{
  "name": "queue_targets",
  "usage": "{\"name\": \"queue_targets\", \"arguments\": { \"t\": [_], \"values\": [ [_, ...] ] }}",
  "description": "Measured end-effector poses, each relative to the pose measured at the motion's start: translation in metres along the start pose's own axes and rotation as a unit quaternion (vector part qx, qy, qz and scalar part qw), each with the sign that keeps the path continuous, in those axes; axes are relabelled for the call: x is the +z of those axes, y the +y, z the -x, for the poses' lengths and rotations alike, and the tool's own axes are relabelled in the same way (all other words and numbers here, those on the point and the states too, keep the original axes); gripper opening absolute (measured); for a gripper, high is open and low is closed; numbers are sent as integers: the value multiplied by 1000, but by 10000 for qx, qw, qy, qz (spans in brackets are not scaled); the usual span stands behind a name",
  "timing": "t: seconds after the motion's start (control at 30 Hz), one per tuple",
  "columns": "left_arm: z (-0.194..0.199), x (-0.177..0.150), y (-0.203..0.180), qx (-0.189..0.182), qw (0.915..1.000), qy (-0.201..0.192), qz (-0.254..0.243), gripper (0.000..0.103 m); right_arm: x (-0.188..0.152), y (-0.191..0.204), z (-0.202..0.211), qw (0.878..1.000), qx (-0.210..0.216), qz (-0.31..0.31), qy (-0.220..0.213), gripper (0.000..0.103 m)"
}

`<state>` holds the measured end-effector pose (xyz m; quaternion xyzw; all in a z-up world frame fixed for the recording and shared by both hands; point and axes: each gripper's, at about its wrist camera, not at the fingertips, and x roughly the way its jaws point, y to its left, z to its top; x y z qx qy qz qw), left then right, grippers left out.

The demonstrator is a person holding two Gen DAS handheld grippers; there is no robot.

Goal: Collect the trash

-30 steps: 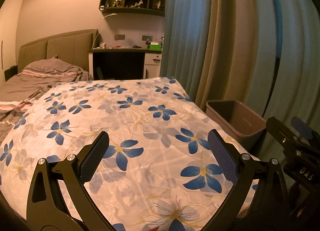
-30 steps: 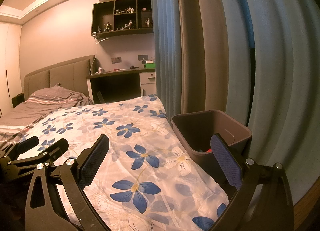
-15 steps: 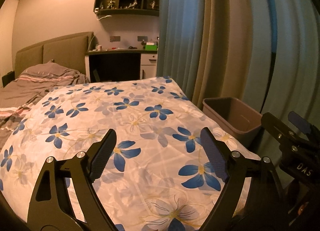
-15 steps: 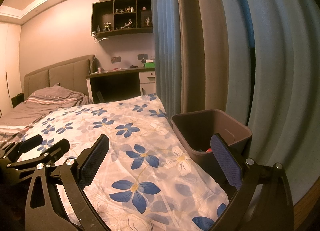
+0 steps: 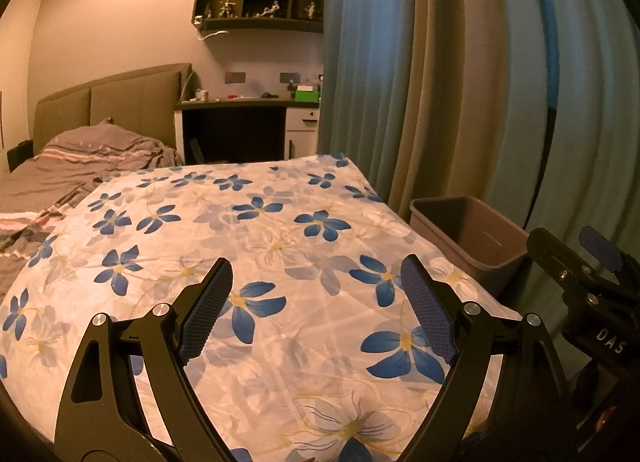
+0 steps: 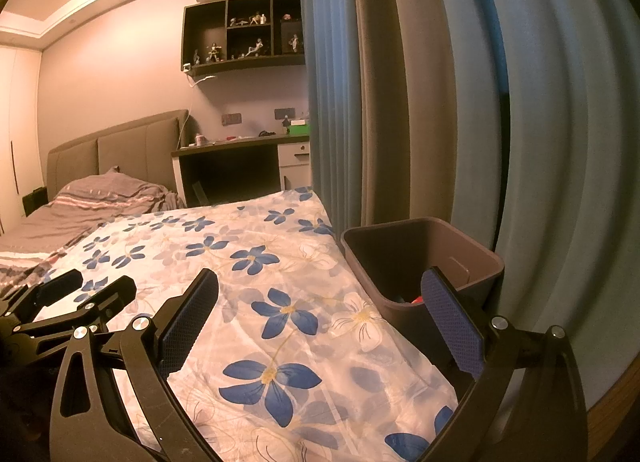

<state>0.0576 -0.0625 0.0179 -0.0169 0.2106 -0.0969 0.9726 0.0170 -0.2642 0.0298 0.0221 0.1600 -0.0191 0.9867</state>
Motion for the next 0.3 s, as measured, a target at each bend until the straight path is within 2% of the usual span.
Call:
{"name": "queue_targets", "arguments": {
  "t": [0.13, 0.3],
  "values": [
    [-1, 1, 0, 86, 10000, -11, 0, 91, 0, 0, 0, 10000, 0, -6, 2, 98],
    [-3, 2, -1, 104, 9999, 26, -8, 92, 0, -2, 4, 10000, -16, -41, -24, 98]
  ]
}}
